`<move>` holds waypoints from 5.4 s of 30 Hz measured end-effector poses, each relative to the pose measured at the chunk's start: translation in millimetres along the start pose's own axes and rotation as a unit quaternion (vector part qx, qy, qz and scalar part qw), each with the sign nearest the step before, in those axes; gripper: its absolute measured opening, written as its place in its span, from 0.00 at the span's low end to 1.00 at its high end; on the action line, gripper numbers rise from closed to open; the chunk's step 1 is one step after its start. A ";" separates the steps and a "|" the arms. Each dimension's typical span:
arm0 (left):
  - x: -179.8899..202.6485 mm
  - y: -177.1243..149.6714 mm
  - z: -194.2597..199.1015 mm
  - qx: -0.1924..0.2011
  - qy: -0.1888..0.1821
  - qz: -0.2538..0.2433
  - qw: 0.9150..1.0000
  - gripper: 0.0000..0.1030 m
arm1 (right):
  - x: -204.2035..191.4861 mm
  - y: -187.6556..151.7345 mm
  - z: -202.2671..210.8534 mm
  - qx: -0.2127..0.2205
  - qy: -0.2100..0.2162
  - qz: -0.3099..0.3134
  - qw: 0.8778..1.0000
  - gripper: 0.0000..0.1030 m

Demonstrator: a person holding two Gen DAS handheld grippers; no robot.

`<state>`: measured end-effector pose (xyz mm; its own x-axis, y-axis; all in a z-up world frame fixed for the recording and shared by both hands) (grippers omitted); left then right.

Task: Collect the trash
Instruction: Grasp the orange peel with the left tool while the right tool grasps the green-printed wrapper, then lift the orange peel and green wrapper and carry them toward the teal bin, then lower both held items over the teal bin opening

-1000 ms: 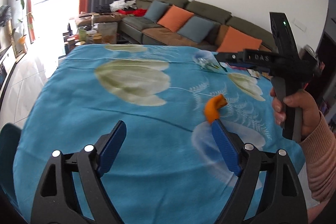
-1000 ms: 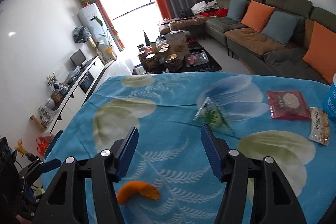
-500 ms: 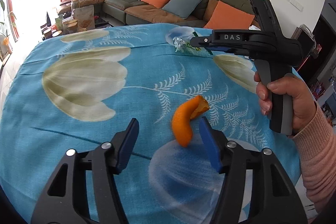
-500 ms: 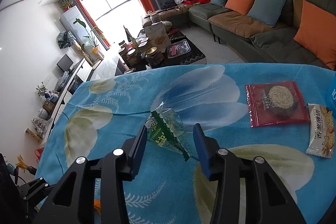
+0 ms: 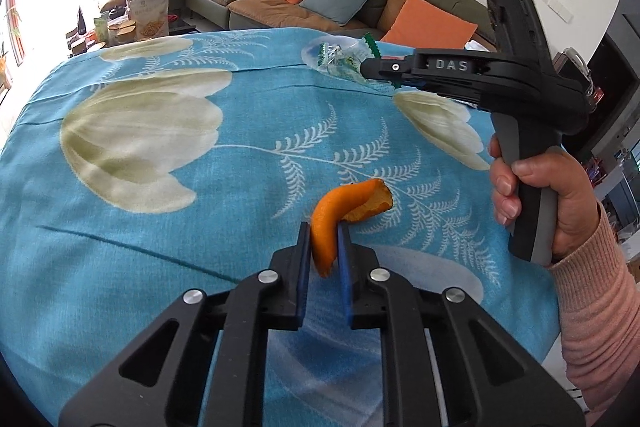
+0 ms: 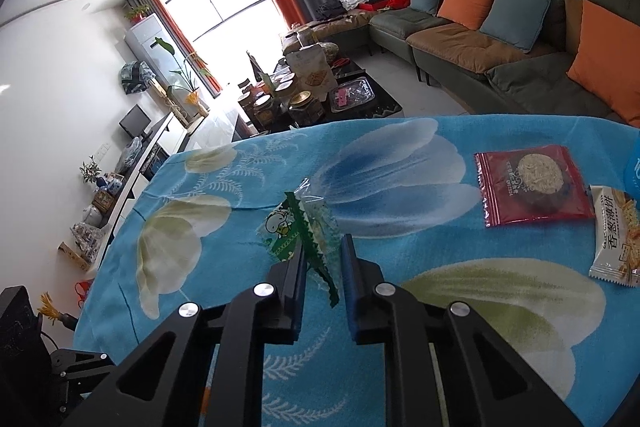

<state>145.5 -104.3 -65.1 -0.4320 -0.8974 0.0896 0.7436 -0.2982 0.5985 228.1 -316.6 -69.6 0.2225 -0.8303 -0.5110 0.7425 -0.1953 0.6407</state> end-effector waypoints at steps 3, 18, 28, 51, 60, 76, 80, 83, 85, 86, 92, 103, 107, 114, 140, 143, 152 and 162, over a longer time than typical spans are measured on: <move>-5.4 -3.8 5.9 0.005 0.000 0.009 1.000 0.12 | -11.4 -6.6 7.8 0.007 0.013 0.010 1.000 0.15; -29.5 -25.8 49.6 0.043 0.033 0.037 0.998 0.12 | -58.3 -37.6 29.8 0.013 0.080 0.026 0.996 0.15; -42.8 -40.7 63.6 0.050 0.043 0.053 0.996 0.12 | -72.2 -61.9 32.9 0.007 0.097 0.021 0.995 0.15; -72.6 -71.0 84.6 0.057 0.071 0.089 0.992 0.12 | -107.3 -90.9 32.5 -0.008 0.131 0.042 0.990 0.15; -86.3 -78.8 95.3 0.066 0.086 0.102 0.989 0.12 | -122.7 -96.4 24.9 -0.019 0.144 0.053 0.988 0.15; -104.6 -87.6 109.9 0.076 0.104 0.121 0.984 0.12 | -147.0 -98.0 8.1 -0.034 0.167 0.070 0.983 0.15; -109.1 -89.7 112.4 0.078 0.109 0.126 0.983 0.12 | -151.5 -96.8 2.5 -0.037 0.172 0.073 0.982 0.15; -112.6 -91.8 114.4 0.079 0.113 0.131 0.982 0.12 | -156.6 -96.7 -1.0 -0.039 0.176 0.076 0.981 0.15; -116.2 -93.6 116.3 0.079 0.116 0.135 0.981 0.12 | -158.8 -96.1 -3.6 -0.041 0.178 0.077 0.980 0.15; -117.7 -94.3 117.4 0.079 0.118 0.136 0.980 0.12 | -160.2 -95.9 -5.2 -0.041 0.179 0.078 0.980 0.15; -128.1 -99.3 125.6 0.084 0.126 0.146 0.978 0.12 | -169.8 -96.3 -12.0 -0.047 0.188 0.085 0.977 0.15; -143.9 -108.0 134.2 0.086 0.137 0.166 0.973 0.12 | -189.1 -99.5 -23.6 -0.059 0.200 0.096 0.973 0.15; -147.6 -110.1 136.6 0.088 0.140 0.174 0.971 0.12 | -195.6 -99.9 -29.1 -0.064 0.203 0.100 0.972 0.15; -155.9 -115.3 142.7 0.091 0.146 0.185 0.968 0.12 | -208.7 -99.6 -34.7 -0.071 0.212 0.109 0.969 0.15; -191.1 -133.3 166.9 0.103 0.175 0.224 0.953 0.12 | -248.2 -100.5 -65.4 -0.098 0.237 0.133 0.957 0.15; -195.0 -135.3 170.5 0.105 0.179 0.229 0.951 0.12 | -253.3 -101.8 -69.0 -0.102 0.239 0.137 0.956 0.15; -204.2 -140.4 176.3 0.109 0.188 0.242 0.946 0.12 | -266.5 -105.6 -78.0 -0.112 0.248 0.144 0.951 0.15; -212.6 -145.0 180.9 0.110 0.200 0.255 0.940 0.12 | -279.5 -107.5 -90.0 -0.123 0.255 0.147 0.948 0.15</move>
<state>37.2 188.5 -26.9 0.2099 -0.9691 0.1294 0.6598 0.2381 0.7127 143.0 -16.6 -47.1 0.6724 -0.4572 -0.5821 0.7119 0.1843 0.6776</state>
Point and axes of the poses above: each gripper's, at about its wrist camera, not at the fingertips, and z roughly against the way its jaws point, x to its right, y to its top, the point moved 1 cm from there along -z, roughly the way its jaws point, and after that the axes turned 11 degrees about y, right-handed, at the moved point
